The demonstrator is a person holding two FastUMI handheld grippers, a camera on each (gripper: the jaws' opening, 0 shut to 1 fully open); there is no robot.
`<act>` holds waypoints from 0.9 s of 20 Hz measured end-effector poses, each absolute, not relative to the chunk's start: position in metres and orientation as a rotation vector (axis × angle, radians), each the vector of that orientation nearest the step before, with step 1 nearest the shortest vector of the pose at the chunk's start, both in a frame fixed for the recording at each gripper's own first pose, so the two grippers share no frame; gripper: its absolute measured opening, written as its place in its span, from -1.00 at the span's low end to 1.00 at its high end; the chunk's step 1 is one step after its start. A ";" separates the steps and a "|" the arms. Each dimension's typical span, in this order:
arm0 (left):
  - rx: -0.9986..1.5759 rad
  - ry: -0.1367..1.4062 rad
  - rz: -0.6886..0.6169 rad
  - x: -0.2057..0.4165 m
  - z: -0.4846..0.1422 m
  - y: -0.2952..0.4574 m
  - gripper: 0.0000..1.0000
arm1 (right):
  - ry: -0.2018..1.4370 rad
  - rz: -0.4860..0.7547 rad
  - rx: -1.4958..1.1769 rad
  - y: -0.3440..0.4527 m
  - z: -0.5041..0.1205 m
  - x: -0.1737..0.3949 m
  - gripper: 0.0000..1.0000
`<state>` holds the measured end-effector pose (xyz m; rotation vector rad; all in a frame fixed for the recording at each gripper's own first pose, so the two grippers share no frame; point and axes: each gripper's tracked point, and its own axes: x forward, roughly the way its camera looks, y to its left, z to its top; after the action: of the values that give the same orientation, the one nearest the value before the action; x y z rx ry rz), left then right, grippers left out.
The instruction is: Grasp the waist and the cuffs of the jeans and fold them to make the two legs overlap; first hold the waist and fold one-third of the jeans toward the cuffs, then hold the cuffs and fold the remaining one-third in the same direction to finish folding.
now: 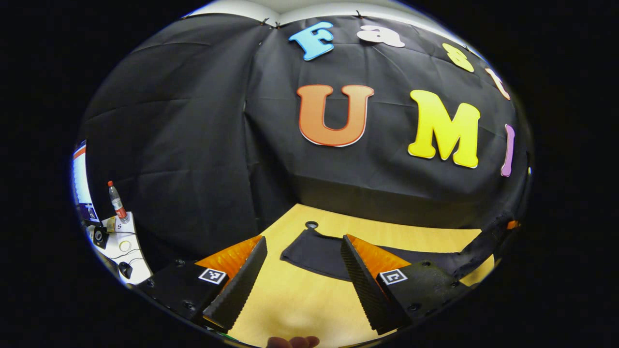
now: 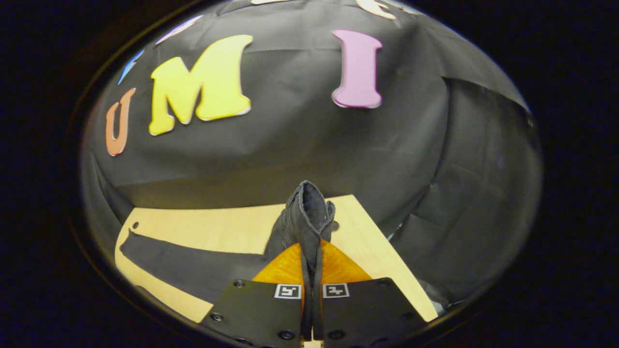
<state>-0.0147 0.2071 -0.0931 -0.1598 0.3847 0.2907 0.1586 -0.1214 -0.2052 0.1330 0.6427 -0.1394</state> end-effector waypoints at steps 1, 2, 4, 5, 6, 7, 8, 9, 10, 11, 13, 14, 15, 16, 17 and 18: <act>-0.161 0.389 0.299 -0.020 -0.097 0.217 0.98 | 0.630 -0.110 0.130 -0.095 -0.194 0.160 -0.98; -0.164 0.388 0.307 -0.026 -0.099 0.227 0.98 | 0.620 -0.082 0.131 -0.067 -0.186 0.162 -0.98; -0.174 0.399 0.315 -0.036 -0.107 0.240 0.97 | 0.610 -0.009 0.125 -0.008 -0.180 0.172 -0.98; -0.176 0.403 0.318 -0.041 -0.110 0.247 0.97 | 0.607 0.030 0.121 0.023 -0.179 0.174 -0.98; -0.175 0.406 0.320 -0.046 -0.111 0.253 0.98 | 0.608 0.069 0.117 0.056 -0.182 0.174 -0.97; -0.166 0.413 0.325 -0.051 -0.113 0.259 0.97 | 0.616 0.108 0.115 0.087 -0.188 0.171 -0.97; -0.155 0.410 0.334 -0.055 -0.113 0.268 0.98 | 0.626 0.150 0.101 0.119 -0.197 0.169 -0.97; -0.145 0.406 0.343 -0.059 -0.112 0.276 0.98 | 0.637 0.189 0.078 0.145 -0.208 0.166 -0.98; -0.137 0.395 0.350 -0.063 -0.108 0.284 0.97 | 0.656 0.223 0.052 0.171 -0.221 0.163 -1.00; -0.127 0.383 0.354 -0.065 -0.105 0.290 0.98 | 0.679 0.249 0.028 0.191 -0.239 0.160 -0.97; -0.117 0.371 0.375 -0.067 -0.103 0.304 0.97 | 0.730 0.280 -0.012 0.221 -0.276 0.152 -1.00; -0.122 0.366 0.370 -0.068 -0.105 0.307 0.96 | 0.760 0.291 -0.028 0.233 -0.293 0.150 -1.00; -0.123 0.358 0.369 -0.069 -0.103 0.309 0.97 | 0.786 0.297 -0.049 0.238 -0.312 0.154 -0.97; -0.121 0.348 0.366 -0.068 -0.101 0.312 0.97 | 0.802 0.298 -0.078 0.243 -0.331 0.154 -0.97; -0.122 0.340 0.367 -0.068 -0.102 0.315 0.97 | 0.816 0.297 -0.108 0.244 -0.339 0.148 -0.97; -0.128 0.338 0.367 -0.069 -0.105 0.318 0.97 | 0.830 0.294 -0.132 0.250 -0.350 0.146 -0.97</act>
<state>-0.0691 0.3177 -0.1046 -0.1280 0.3383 0.3669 0.1457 0.2500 -0.3502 -0.1324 0.8303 0.2938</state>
